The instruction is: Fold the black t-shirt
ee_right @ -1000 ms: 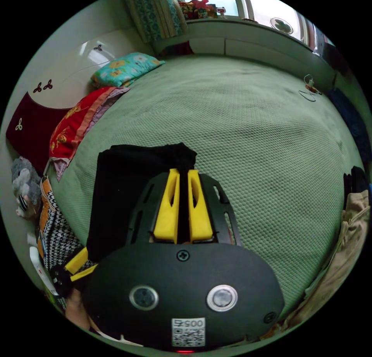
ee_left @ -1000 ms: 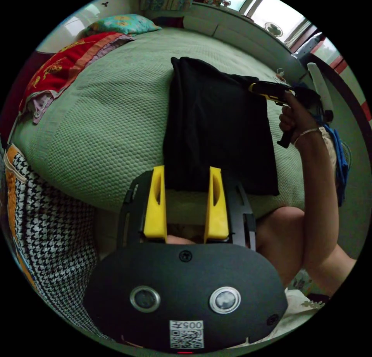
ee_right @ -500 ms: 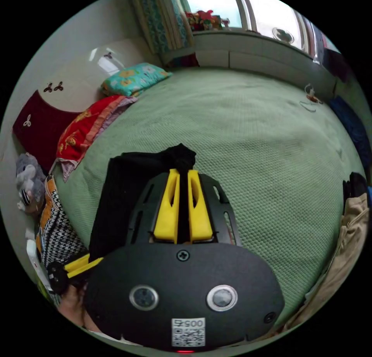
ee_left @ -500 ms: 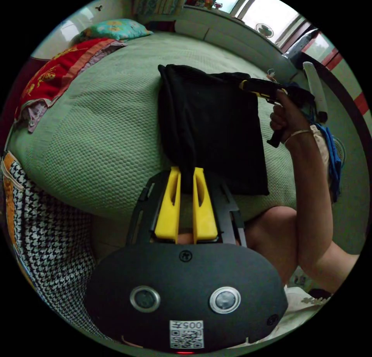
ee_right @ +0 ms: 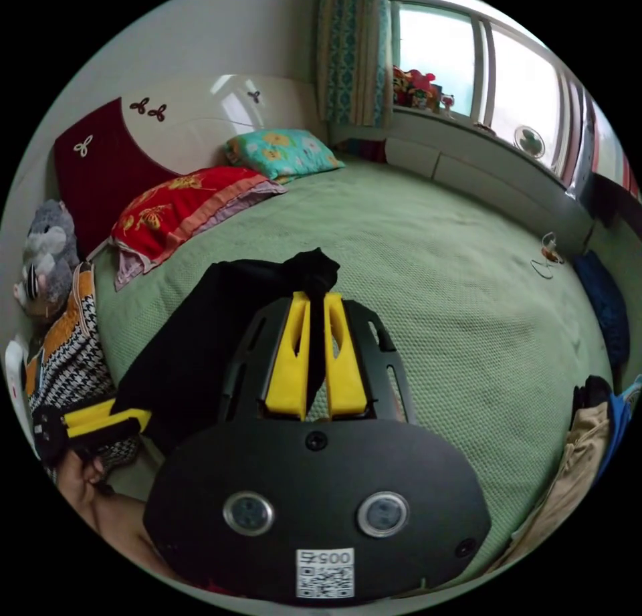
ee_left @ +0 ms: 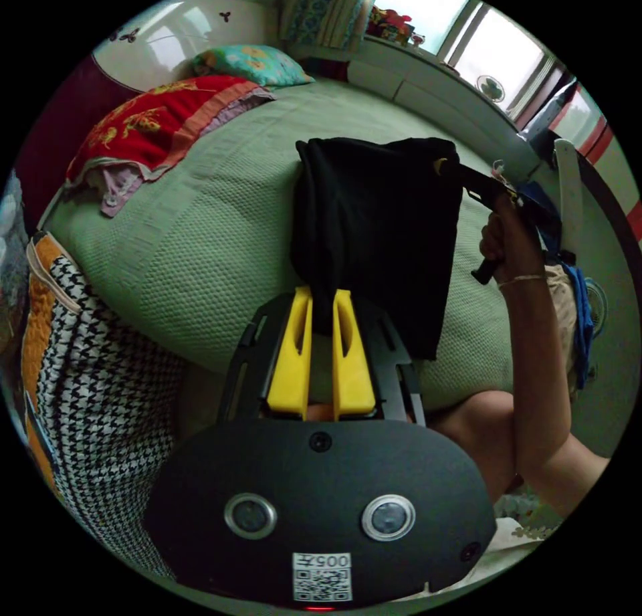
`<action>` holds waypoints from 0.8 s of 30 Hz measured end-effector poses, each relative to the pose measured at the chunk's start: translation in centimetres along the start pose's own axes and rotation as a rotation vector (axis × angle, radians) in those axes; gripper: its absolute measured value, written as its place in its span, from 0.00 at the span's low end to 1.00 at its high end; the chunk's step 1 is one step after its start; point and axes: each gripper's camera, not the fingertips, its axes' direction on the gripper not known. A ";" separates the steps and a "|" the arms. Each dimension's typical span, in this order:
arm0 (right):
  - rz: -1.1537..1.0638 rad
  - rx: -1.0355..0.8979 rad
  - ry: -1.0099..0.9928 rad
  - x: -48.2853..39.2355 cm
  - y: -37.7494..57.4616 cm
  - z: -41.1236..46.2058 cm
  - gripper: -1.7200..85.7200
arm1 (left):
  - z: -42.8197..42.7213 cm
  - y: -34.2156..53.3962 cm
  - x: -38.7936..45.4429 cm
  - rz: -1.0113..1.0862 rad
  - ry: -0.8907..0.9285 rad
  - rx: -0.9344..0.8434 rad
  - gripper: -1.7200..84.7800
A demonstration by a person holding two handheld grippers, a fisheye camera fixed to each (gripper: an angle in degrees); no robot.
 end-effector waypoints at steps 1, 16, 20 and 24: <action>-0.015 0.001 0.005 -0.9 -0.5 -0.2 0.01 | -0.6 -0.3 -0.3 -0.002 -0.014 0.005 0.09; -0.004 -0.154 0.010 -7.2 -12.3 3.2 0.10 | -5.1 -8.4 -3.0 -0.031 -0.068 -0.106 0.11; -0.031 -0.233 -0.104 -6.9 -10.1 2.7 0.15 | -6.3 -6.4 -2.6 -0.095 -0.124 -0.125 0.10; -0.096 -0.231 -0.268 -7.3 -5.9 -1.8 0.08 | -10.4 -3.4 1.1 -0.053 -0.234 0.038 0.03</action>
